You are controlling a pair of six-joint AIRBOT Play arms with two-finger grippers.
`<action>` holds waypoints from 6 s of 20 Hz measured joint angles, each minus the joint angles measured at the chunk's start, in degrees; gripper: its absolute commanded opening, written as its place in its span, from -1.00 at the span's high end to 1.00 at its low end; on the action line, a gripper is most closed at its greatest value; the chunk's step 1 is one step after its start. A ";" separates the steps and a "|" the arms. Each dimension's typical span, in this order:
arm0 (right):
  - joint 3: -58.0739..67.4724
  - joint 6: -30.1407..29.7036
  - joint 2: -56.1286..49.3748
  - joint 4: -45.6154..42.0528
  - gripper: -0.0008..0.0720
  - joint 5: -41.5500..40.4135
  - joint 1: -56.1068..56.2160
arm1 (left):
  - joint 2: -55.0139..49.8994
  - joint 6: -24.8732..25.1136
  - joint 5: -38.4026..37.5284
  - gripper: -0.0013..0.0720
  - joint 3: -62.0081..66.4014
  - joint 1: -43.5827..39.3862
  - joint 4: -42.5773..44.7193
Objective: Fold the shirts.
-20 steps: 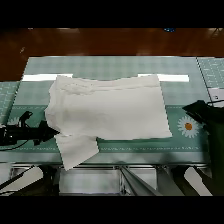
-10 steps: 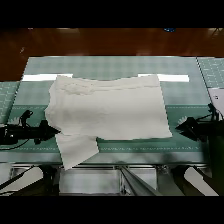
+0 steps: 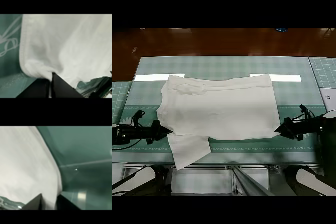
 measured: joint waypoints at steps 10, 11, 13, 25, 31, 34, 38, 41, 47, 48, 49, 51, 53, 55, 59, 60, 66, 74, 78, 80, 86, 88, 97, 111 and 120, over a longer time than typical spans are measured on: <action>26.71 -6.86 7.34 16.06 0.93 0.52 9.68 | 11.65 0.74 -2.71 0.89 15.47 0.00 -18.69; 33.16 -5.92 8.52 15.76 0.93 0.52 9.88 | 14.64 0.76 -1.36 0.89 19.43 0.00 -21.66; 45.68 -3.72 10.51 13.62 0.93 0.52 10.14 | 20.39 0.74 1.46 0.89 27.56 0.11 -25.14; 73.35 5.66 31.41 -6.62 0.92 7.69 10.43 | 41.44 -8.55 14.71 0.88 66.55 -11.85 7.96; 73.11 9.11 36.89 -13.38 0.92 15.56 10.43 | 44.78 -20.94 4.79 0.88 68.39 -24.02 34.42; 68.19 10.27 37.46 -14.47 0.92 16.65 10.43 | 42.75 -27.15 -1.49 0.88 67.14 -25.94 39.89; 54.86 10.58 35.06 -13.79 0.93 14.36 10.45 | 35.78 -29.57 -5.84 0.88 60.13 -26.77 39.36; 44.48 8.68 29.14 -11.76 0.92 7.76 10.47 | 27.61 -28.59 -3.89 0.88 52.78 -27.28 34.84; 38.01 5.88 3.23 -7.15 0.92 -6.56 12.46 | 2.54 -26.95 14.03 0.88 46.60 -29.03 27.69; 39.15 5.57 -1.66 -6.12 0.92 -8.41 12.90 | -1.66 -26.88 16.59 0.88 47.08 -29.16 25.86; 40.89 5.35 -6.34 -4.44 0.92 -10.40 13.20 | -6.01 -26.75 18.78 0.88 48.11 -29.24 23.78; 45.05 5.11 -14.03 -1.86 0.92 -12.17 13.62 | -13.33 -26.73 21.03 0.88 50.82 -29.29 20.41; 49.27 4.96 -19.47 -0.22 0.92 -12.76 13.79 | -19.43 -26.69 21.18 0.88 54.05 -29.40 17.75; 52.04 4.81 -22.53 0.33 0.92 -12.28 13.88 | -22.95 -26.51 19.34 0.88 56.19 -29.40 16.48; 54.29 3.43 -24.98 0.57 0.92 -5.01 13.79 | -24.09 -24.50 12.17 0.88 57.94 -28.37 15.10; 54.53 2.89 -25.09 -0.44 0.92 -1.92 13.79 | -23.50 -22.64 9.27 0.88 58.07 -27.89 14.91; 51.39 3.37 -23.19 -10.56 0.92 6.64 13.18 | -20.00 -15.04 -3.30 0.88 49.66 -25.66 14.84; 42.80 1.62 -22.64 -9.75 0.68 5.86 12.87 | -19.47 -11.93 -3.72 0.87 39.30 -24.39 16.83; 41.40 2.78 -22.45 -8.39 -0.15 4.02 12.79 | -19.43 -11.74 -3.67 -0.42 38.82 -24.15 16.24; 41.22 3.39 -21.38 -8.07 -0.15 4.50 11.91 | -18.91 -11.43 -5.88 -0.42 39.39 -23.39 16.17; 35.23 4.15 -9.66 -7.02 -0.15 6.62 3.67 | -8.87 -10.05 -11.06 -0.42 30.80 -10.36 18.69; 29.33 3.10 -3.50 -5.27 -0.15 4.98 0.94 | -4.55 -9.90 -9.64 -0.42 22.99 -3.30 18.97; 6.29 -4.44 15.67 5.79 -0.15 0.63 -2.01 | 3.06 -12.04 -8.31 -0.42 3.96 5.62 15.76; 3.10 -0.85 18.32 6.64 -0.16 -5.27 -7.98 | 1.03 -12.72 -6.75 0.88 0.61 -11.76 17.64; -4.22 6.80 17.81 -12.24 -0.15 9.16 -14.64 | 0.85 -12.83 -6.47 0.88 0.61 -13.42 17.90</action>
